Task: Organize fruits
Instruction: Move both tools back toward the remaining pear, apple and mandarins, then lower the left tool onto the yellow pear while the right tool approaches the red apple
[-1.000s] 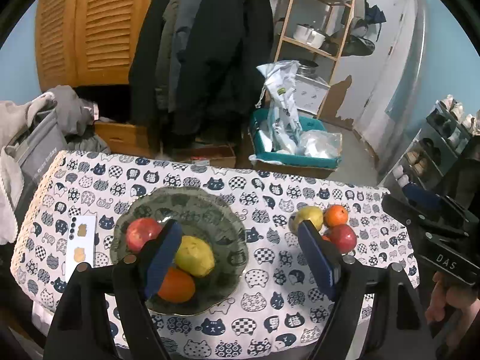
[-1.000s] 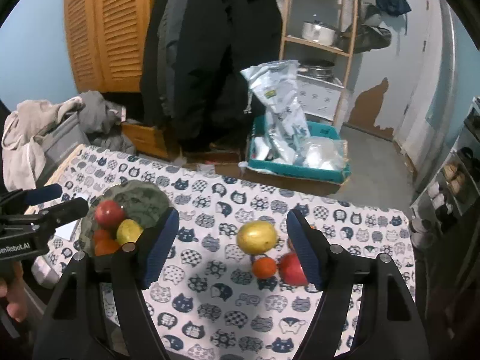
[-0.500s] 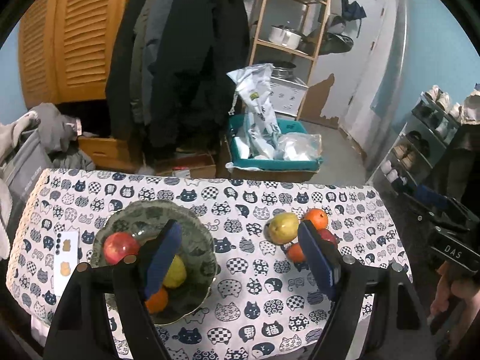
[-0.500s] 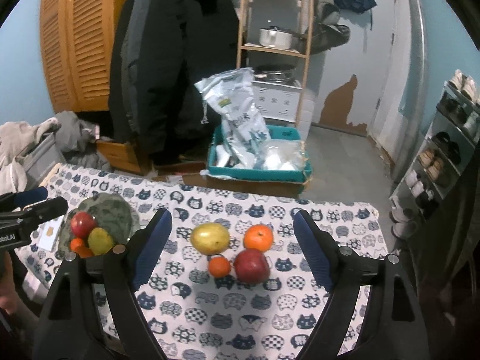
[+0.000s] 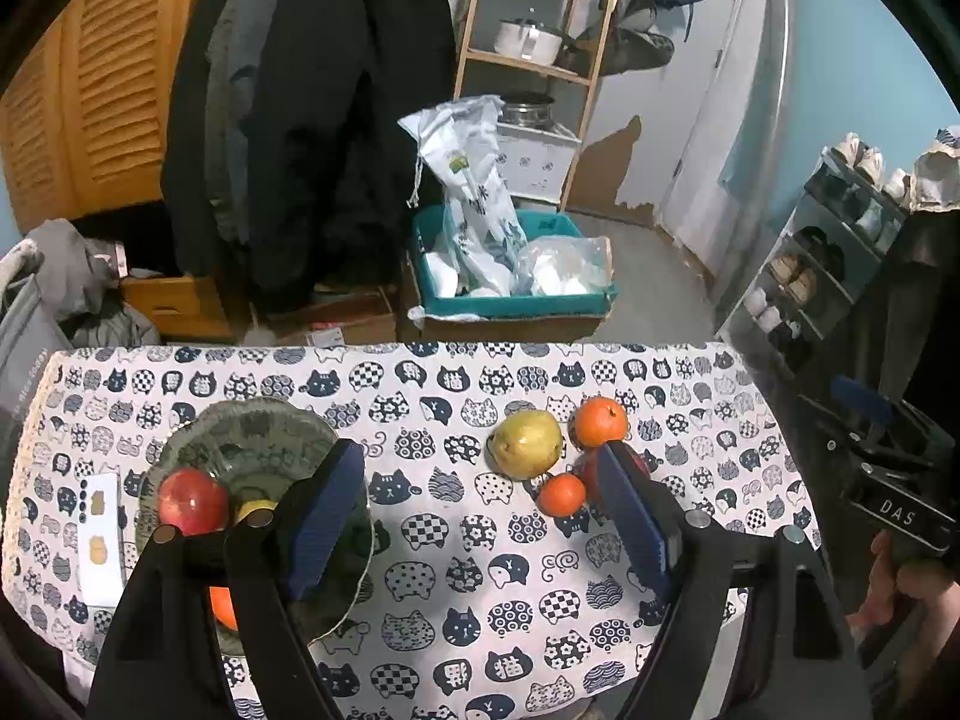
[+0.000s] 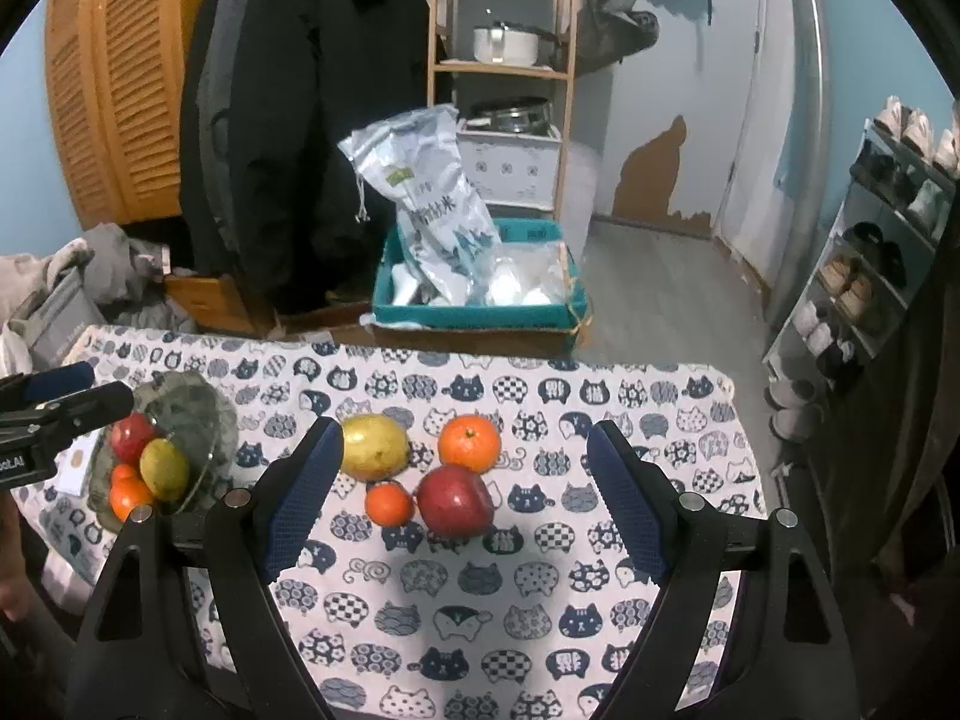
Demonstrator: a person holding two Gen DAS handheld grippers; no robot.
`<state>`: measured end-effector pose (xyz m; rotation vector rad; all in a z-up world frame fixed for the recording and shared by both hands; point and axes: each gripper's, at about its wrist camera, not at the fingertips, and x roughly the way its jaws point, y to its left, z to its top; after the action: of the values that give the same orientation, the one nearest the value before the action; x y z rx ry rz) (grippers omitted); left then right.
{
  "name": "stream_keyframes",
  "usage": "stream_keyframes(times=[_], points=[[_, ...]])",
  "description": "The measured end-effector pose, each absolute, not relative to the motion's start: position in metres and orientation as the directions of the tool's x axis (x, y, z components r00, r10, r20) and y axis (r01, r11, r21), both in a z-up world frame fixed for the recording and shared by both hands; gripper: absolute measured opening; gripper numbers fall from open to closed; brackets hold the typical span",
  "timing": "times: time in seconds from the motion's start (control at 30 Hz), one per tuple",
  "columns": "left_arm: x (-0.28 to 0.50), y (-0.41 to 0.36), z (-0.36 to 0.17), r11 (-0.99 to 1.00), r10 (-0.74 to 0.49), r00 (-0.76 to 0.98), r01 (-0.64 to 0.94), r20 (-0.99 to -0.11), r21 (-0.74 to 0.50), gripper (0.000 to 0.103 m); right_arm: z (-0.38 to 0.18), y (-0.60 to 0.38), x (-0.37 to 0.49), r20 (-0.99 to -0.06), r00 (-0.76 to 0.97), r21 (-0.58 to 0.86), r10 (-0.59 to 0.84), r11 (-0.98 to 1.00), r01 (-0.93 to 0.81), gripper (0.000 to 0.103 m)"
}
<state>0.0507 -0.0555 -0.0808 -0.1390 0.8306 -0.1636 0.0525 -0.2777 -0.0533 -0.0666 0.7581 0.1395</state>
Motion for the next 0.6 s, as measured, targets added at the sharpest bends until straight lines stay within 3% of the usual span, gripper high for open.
stream_keyframes(times=[0.6], points=[[0.091,-0.074,-0.150,0.984,-0.174,0.566,0.065,-0.806,-0.167,0.081,-0.149,-0.280,0.107,-0.839,0.523,0.083,0.148,0.986,-0.146,0.083]])
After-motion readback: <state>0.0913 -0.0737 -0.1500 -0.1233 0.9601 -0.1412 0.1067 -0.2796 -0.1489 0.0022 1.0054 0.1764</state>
